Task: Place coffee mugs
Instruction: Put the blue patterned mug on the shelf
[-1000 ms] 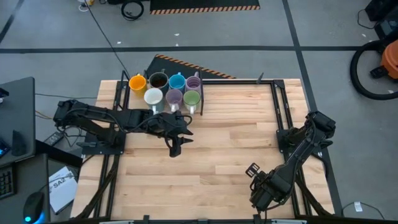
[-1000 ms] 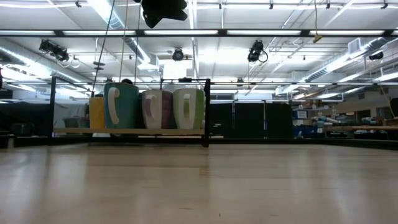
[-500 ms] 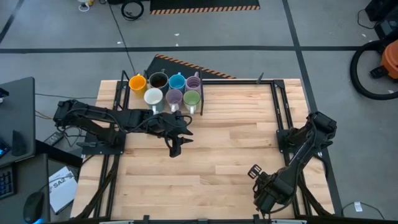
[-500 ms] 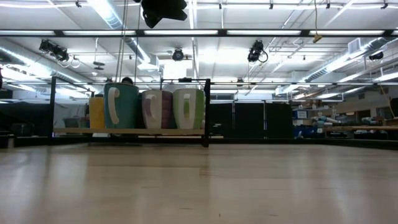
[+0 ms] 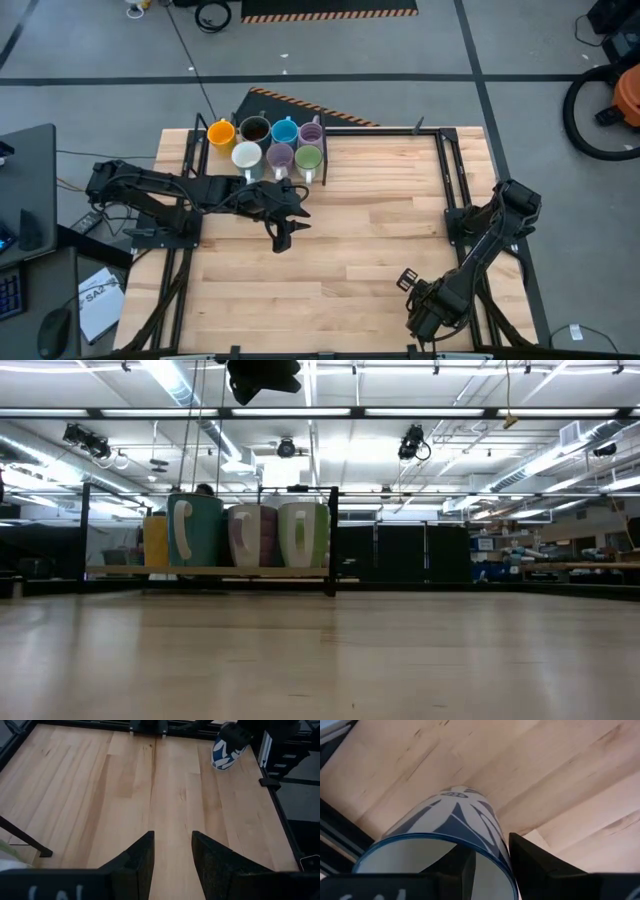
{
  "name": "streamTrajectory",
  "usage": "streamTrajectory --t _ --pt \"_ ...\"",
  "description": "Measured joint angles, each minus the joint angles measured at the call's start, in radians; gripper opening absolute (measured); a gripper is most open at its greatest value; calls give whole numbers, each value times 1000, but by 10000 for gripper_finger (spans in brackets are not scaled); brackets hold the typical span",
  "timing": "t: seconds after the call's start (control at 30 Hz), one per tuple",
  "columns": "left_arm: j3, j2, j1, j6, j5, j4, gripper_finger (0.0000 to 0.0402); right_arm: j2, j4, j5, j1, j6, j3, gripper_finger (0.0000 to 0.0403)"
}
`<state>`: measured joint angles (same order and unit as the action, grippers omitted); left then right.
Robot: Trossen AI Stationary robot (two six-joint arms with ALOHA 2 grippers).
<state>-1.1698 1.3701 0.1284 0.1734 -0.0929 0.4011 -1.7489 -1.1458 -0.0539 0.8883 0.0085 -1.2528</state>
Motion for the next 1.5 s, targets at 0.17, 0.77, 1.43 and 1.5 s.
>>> streamTrajectory --t 0.17,0.77,1.43,1.5 --pt "0 0 0 12 0 0 137 0 10 0 0 -8 4 103" --pt "0 0 0 30 0 0 137 0 13 -51 -90 96 4 43" --pt "-50 -8 -8 52 0 230 137 1 -48 58 -530 237 -21 36" --pt "-60 -13 -8 56 -1 273 137 1 -37 58 -579 222 -21 35"
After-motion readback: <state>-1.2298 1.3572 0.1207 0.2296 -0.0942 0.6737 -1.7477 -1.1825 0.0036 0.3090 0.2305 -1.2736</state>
